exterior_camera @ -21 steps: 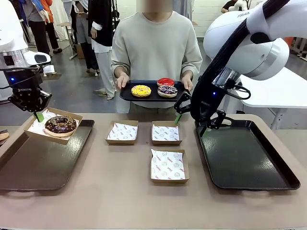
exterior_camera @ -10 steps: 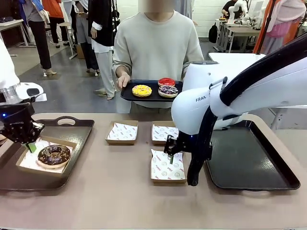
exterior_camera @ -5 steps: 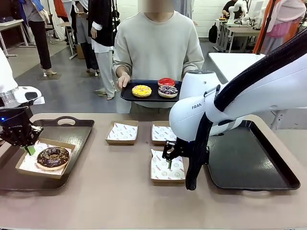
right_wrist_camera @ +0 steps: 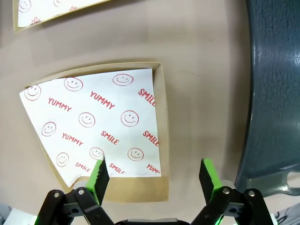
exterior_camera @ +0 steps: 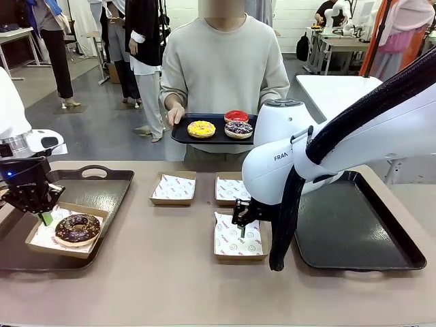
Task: Individually package the donuts and arrange them on the tray.
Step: Place the picked Paper togo box on the Handle tray while simultaneously picking up another Paper togo box from the table with the other hand.
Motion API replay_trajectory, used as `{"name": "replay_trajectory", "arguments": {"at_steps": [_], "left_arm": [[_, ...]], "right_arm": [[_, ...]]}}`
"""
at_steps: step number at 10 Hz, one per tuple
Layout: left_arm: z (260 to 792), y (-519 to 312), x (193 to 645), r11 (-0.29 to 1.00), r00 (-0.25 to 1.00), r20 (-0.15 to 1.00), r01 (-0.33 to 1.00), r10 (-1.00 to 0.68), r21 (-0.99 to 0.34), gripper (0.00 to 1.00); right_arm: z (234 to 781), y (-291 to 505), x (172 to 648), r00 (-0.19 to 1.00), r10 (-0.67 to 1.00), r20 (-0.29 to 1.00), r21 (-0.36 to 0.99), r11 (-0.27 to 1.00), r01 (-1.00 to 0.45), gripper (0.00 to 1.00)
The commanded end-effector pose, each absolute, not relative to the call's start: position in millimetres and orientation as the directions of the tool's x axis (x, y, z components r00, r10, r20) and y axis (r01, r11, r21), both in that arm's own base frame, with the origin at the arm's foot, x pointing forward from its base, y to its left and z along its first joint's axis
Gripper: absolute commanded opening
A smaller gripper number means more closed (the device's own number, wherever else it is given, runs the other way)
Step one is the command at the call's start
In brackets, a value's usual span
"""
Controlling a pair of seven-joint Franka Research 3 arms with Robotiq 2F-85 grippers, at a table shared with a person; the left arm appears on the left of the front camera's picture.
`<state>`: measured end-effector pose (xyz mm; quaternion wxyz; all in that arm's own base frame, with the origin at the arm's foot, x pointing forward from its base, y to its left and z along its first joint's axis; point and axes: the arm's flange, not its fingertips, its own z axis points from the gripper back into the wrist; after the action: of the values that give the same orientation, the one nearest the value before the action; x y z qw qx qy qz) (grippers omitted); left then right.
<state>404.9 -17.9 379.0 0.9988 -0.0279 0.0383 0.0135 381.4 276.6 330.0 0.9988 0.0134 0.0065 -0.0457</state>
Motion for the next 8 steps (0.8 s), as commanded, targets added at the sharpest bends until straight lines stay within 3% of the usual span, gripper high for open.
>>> {"name": "replay_trajectory", "arguments": {"at_steps": [1,8], "left_arm": [[373.6,-16.4,416.4,0.998,0.997,-0.077,-0.036,0.032,-0.054,0.01],[366.2,-14.3,418.3,1.0,0.997,-0.073,-0.019,0.019,-0.003,0.01]], "right_arm": [[325.1,275.0,382.6,0.997,-0.079,0.006,0.025,0.997,0.079,1.0],[325.9,276.6,381.3,0.996,-0.084,-0.011,0.016,0.996,0.084,1.0]]}}
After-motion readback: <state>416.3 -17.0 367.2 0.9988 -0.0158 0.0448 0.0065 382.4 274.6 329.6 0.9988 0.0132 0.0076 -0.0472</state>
